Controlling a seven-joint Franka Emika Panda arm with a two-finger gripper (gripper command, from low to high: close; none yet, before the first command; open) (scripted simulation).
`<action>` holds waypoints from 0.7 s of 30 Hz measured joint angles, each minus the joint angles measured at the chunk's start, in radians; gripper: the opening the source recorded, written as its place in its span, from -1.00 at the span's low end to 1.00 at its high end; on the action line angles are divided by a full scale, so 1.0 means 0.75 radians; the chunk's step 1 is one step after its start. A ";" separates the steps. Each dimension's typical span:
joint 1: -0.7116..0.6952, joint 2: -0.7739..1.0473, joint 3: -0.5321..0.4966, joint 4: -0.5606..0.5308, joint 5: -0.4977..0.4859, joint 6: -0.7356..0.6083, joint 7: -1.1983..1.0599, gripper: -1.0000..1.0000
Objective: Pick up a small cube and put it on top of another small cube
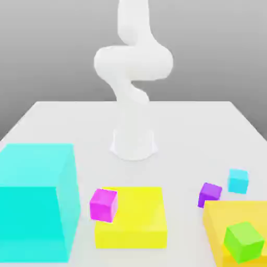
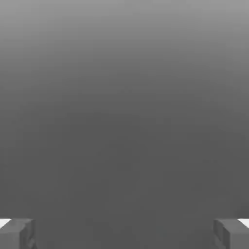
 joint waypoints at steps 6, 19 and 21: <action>-0.032 0.222 0.267 -0.118 -0.020 0.133 0.328 0.00; -0.046 0.702 0.796 -0.365 -0.148 0.414 1.083 0.00; -0.035 0.782 0.861 -0.403 -0.184 0.456 1.211 0.00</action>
